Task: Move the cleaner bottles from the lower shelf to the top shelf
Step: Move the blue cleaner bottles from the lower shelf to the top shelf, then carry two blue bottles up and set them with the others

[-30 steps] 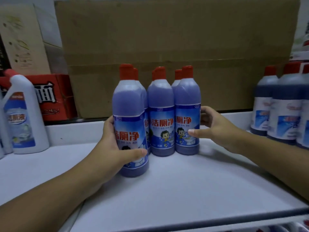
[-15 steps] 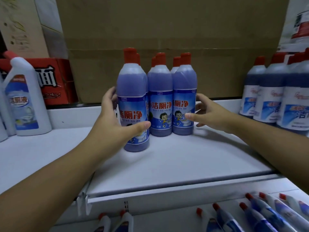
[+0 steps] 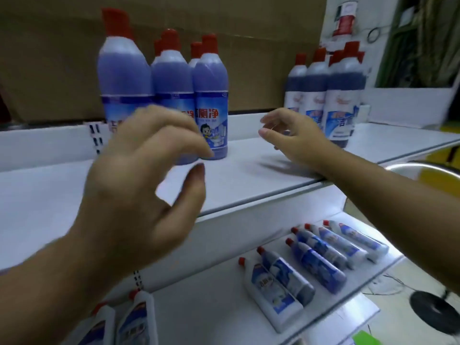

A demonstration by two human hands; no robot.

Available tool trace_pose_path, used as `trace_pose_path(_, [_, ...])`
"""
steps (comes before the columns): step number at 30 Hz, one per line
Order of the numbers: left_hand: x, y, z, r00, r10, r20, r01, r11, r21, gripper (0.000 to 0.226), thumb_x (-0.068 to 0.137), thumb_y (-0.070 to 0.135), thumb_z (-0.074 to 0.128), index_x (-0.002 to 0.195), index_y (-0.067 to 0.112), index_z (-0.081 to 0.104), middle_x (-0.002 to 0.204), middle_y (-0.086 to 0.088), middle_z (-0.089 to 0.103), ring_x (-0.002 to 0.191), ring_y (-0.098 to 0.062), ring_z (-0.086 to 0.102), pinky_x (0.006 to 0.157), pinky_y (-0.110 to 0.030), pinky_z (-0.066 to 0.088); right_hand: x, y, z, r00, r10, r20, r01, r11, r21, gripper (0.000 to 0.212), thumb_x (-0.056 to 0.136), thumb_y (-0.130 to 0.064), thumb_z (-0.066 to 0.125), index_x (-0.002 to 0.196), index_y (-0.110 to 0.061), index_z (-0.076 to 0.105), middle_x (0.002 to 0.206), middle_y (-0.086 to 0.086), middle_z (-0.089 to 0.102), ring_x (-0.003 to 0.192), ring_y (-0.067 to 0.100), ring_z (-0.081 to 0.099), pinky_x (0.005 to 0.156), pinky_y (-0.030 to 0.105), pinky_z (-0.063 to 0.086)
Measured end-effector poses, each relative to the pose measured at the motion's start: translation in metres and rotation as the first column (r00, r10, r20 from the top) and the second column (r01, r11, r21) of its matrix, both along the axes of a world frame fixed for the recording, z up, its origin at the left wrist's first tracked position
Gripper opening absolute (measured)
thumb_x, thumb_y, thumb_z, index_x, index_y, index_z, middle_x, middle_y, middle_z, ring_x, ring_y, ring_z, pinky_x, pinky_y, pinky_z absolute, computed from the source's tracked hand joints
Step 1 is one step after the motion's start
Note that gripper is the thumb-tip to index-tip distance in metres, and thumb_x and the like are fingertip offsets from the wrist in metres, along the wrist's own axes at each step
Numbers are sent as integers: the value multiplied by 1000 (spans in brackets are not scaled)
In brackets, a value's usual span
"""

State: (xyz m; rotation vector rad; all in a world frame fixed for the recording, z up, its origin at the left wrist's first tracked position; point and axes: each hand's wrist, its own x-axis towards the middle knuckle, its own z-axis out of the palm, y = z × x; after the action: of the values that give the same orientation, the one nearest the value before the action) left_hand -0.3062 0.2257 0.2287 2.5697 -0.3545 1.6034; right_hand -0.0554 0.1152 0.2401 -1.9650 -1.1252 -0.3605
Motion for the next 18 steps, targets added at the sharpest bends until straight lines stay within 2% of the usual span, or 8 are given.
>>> trace_pose_path(3, [8, -35, -63, 917, -233, -325, 252, 968, 15, 17, 85, 25, 54, 98, 19, 63, 93, 0, 65, 84, -16, 61, 72, -24, 48, -35, -56, -26, 990, -69, 123, 31, 956, 290, 6, 90, -23, 58, 92, -19, 62, 78, -13, 60, 73, 8, 60, 67, 19, 53])
trace_pose_path(6, [36, -58, -143, 581, -161, -798, -2, 980, -199, 41, 90, 43, 50, 130, 37, 44, 130, 13, 54, 117, -4, 51, 93, -17, 38, -68, -109, -103, 992, -122, 15, 102, 890, 444, 10, 84, -24, 55, 87, -22, 64, 75, -6, 65, 70, 11, 63, 64, 22, 52])
trace_pose_path(7, [43, -62, -178, 463, -141, -875, -122, 968, -221, 51, 90, 47, 49, 139, 36, 35, 142, 12, 43, 128, -6, 41, 103, -19, 32, -74, -123, -137, 984, -172, -48, 177, 914, 365, 11, 83, -28, 55, 88, -27, 64, 78, -5, 67, 72, 7, 63, 68, 21, 52])
trace_pose_path(9, [51, -76, -230, 189, -162, -968, -270, 940, -210, 58, 88, 51, 50, 140, 32, 34, 149, 7, 37, 134, -15, 36, 110, -30, 29, -81, -146, -204, 945, -257, -202, 225, 960, -167, 17, 85, -32, 58, 101, -31, 63, 102, -5, 67, 91, 5, 61, 84, 20, 48])
trace_pose_path(11, [50, -92, -254, 16, -308, -951, -333, 895, -296, 63, 78, 57, 55, 137, 41, 39, 146, 13, 41, 131, -12, 41, 109, -31, 32, -86, -169, -257, 911, -196, -364, -68, 797, -600, 31, 87, -29, 60, 118, -28, 59, 124, -7, 58, 107, 3, 52, 93, 9, 36])
trace_pose_path(13, [49, -101, -261, 5, -411, -912, -414, 829, -376, 69, 70, 60, 58, 135, 48, 39, 142, 19, 45, 126, -4, 45, 108, -24, 35, -87, -187, -280, 862, -107, -495, -262, 743, -616, 36, 86, -32, 61, 122, -31, 57, 130, -9, 54, 109, 1, 49, 97, 13, 36])
trace_pose_path(16, [63, -113, -260, 118, -354, -928, -474, 801, -366, 56, 84, 45, 60, 136, 41, 40, 136, 18, 49, 112, 2, 49, 94, -14, 38, -76, -214, -286, 845, -163, -510, -215, 769, -602, 39, 89, -38, 56, 127, -32, 51, 133, -11, 50, 118, 5, 47, 98, 16, 35])
trace_pose_path(18, [83, -134, -255, 109, -334, -936, -470, 813, -345, 50, 89, 42, 57, 135, 39, 40, 126, 19, 51, 103, 4, 46, 84, -12, 36, -60, -238, -285, 854, -200, -480, -182, 749, -637, 44, 89, -42, 53, 132, -33, 47, 136, -11, 49, 123, 7, 44, 100, 19, 33])
